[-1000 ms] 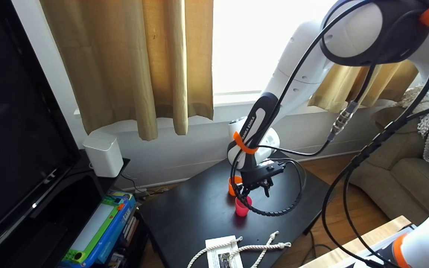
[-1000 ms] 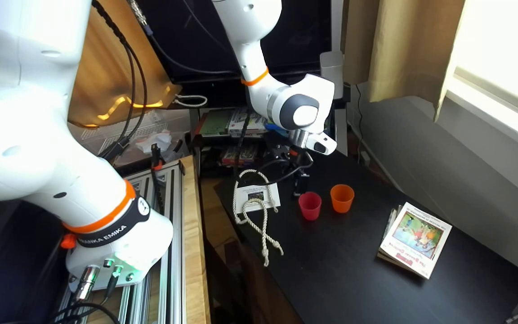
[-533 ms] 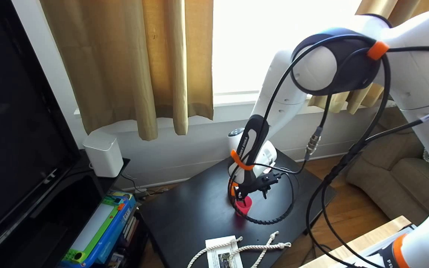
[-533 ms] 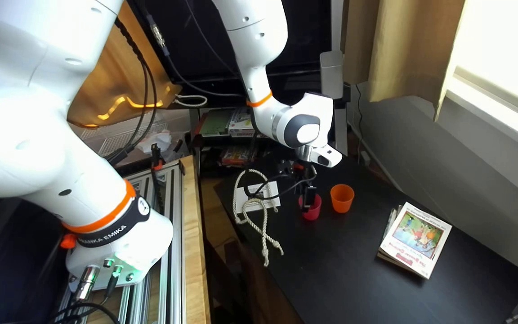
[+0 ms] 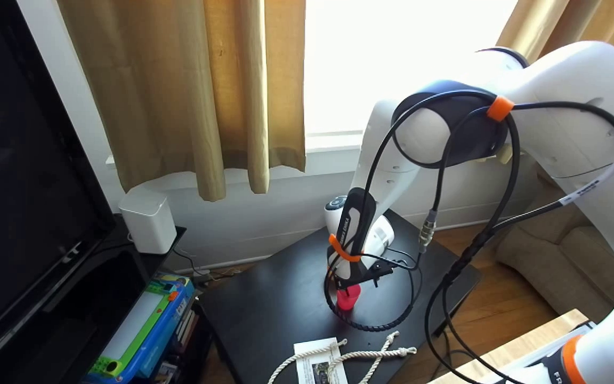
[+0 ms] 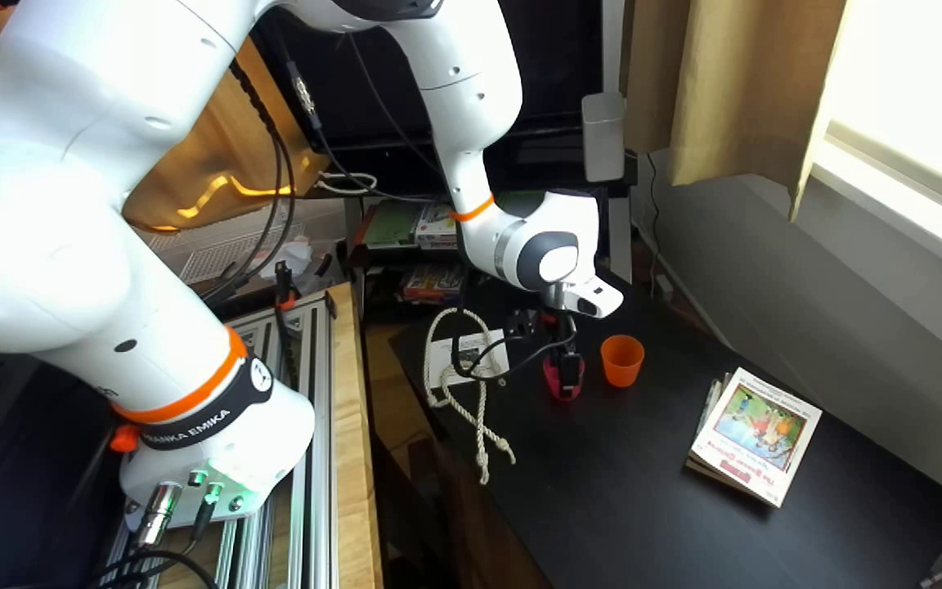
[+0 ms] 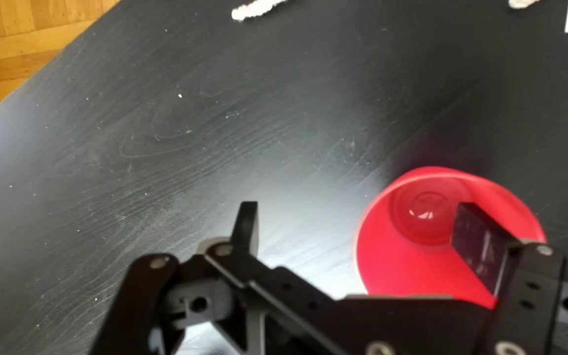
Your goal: Lay the pink cup on its side, then lay the orange cup on its side and turn the orange cup upside down then the pink cup
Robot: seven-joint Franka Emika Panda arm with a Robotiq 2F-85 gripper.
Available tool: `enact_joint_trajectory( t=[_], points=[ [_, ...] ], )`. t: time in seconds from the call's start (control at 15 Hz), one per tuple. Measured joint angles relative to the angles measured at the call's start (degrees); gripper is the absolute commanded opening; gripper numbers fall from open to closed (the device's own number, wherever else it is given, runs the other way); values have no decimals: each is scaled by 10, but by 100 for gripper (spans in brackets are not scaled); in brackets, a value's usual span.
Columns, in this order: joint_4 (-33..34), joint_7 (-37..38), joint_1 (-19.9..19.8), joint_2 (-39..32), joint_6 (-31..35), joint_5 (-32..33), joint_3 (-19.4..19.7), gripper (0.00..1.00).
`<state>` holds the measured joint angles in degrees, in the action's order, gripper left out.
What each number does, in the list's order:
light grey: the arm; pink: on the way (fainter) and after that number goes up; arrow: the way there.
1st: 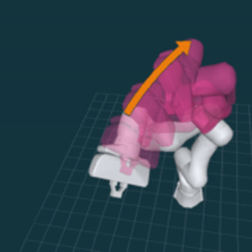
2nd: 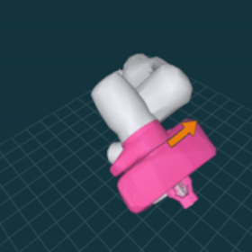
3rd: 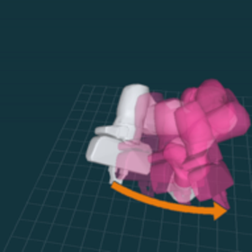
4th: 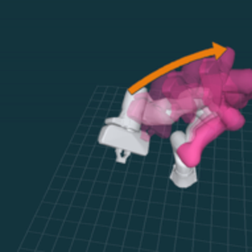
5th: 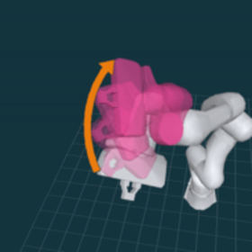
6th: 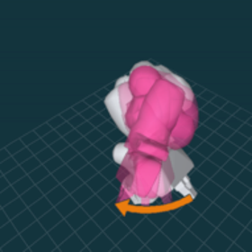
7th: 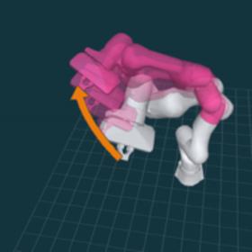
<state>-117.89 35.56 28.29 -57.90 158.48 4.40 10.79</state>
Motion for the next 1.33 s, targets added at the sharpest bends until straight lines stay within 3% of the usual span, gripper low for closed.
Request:
enact_joint_trajectory(
  t=[0.2,0.47,0.6,0.73,0.87,0.93,1.07,1.33],
  points=[
    [7,15,6,-12,1,-2,8,65],
    [13,30,12,-18,1,-3,14,34],
    [15,37,13,-19,3,-3,14,31],
    [15,39,13,-20,12,-5,14,19],
    [15,40,13,-22,22,-8,14,24],
    [15,41,13,-23,25,-11,14,10],
    [15,46,13,-24,27,-19,14,0],
    [11,63,22,-15,24,-29,22,1]
  ],
)
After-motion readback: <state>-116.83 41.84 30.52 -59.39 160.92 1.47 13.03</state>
